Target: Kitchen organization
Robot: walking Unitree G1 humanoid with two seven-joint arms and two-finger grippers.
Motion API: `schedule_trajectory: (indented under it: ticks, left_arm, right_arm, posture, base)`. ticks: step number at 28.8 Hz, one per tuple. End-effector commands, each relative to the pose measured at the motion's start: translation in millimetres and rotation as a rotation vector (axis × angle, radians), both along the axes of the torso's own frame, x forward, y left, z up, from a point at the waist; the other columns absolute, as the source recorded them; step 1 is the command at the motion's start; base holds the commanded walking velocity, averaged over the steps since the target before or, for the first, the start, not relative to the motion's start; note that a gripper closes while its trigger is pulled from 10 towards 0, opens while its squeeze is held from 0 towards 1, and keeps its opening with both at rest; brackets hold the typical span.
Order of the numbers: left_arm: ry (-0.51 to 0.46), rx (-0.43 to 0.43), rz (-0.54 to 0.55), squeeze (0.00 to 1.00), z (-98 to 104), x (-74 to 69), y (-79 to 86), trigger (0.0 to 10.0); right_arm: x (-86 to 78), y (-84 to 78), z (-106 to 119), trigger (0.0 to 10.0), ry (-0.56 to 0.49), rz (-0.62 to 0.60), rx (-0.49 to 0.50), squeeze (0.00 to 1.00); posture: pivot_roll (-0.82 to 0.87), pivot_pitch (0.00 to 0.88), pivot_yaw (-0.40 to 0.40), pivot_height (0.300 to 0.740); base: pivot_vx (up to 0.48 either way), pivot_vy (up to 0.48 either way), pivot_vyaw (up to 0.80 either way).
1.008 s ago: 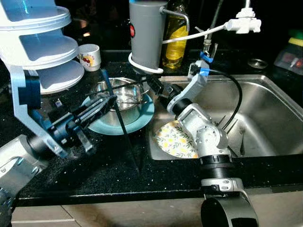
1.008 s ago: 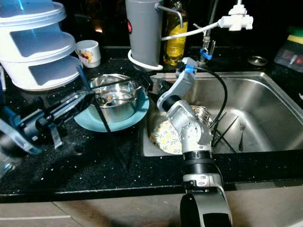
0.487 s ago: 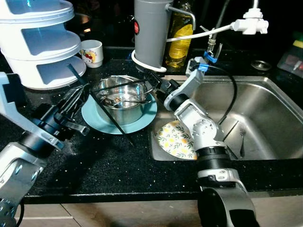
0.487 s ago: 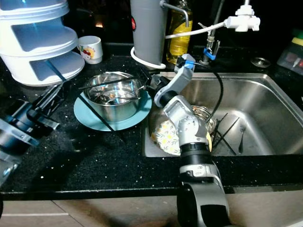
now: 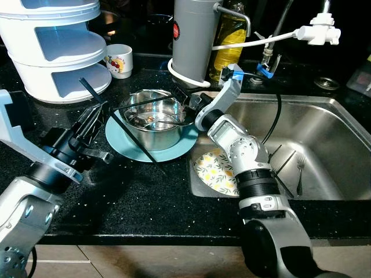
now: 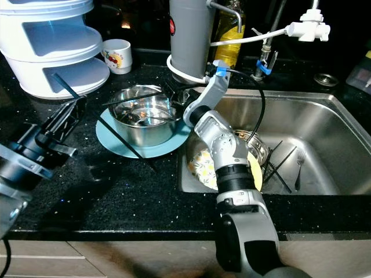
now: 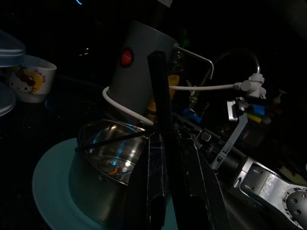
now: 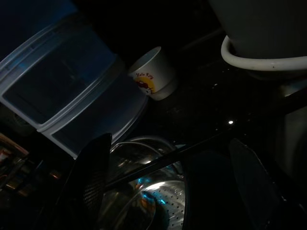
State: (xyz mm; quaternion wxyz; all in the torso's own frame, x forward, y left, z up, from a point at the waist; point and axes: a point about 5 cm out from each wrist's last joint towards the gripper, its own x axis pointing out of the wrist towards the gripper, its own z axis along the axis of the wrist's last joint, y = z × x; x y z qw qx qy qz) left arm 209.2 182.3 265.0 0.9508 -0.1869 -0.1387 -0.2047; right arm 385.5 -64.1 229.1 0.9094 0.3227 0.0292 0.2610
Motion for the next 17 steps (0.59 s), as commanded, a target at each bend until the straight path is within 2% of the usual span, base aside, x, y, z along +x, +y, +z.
schedule_trajectory:
  ticks: [1, 17]
  left_arm:
    - [0.037, 0.003, -0.013, 0.00, -5.4, 0.0, -4.7, 10.0]
    - [0.053, -0.025, -0.001, 0.00, -7.3, -4.8, -9.9, 10.0]
  right_arm:
    - [3.2, -2.5, 2.7, 10.0, 0.000, -0.020, 0.000, 0.00]
    - [11.6, 8.4, 5.6, 10.0, 0.066, -0.030, -0.039, 0.00]
  posture:
    - [0.17, 0.037, -0.122, 0.740]
    - [0.17, 0.068, -0.145, 0.740]
  base:
    - [0.000, 0.000, 0.00]
    - [0.000, 0.000, 0.00]
